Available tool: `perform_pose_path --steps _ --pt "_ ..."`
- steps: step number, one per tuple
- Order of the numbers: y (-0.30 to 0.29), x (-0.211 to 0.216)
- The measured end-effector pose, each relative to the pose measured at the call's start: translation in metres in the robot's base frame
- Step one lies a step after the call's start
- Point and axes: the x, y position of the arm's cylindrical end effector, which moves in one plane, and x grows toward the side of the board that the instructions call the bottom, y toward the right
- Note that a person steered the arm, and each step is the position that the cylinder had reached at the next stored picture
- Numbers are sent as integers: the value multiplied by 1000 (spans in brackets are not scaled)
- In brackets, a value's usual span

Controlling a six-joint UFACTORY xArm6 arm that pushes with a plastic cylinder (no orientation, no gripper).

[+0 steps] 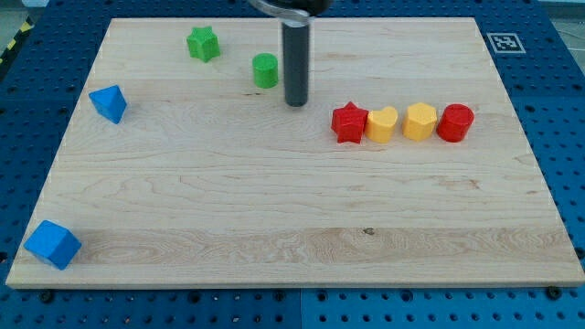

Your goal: Move the green circle bottom diagonally to the green star

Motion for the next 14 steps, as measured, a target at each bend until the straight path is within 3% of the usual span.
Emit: perform_pose_path --steps 3,4,5,6,10,11,12,14 --pt "-63 -36" --pt "-60 -40" --pt "-21 -43" --pt "-18 -76" --pt "-89 -39" --pt "-49 -27" --pt "-17 -45" --pt "-73 -56"
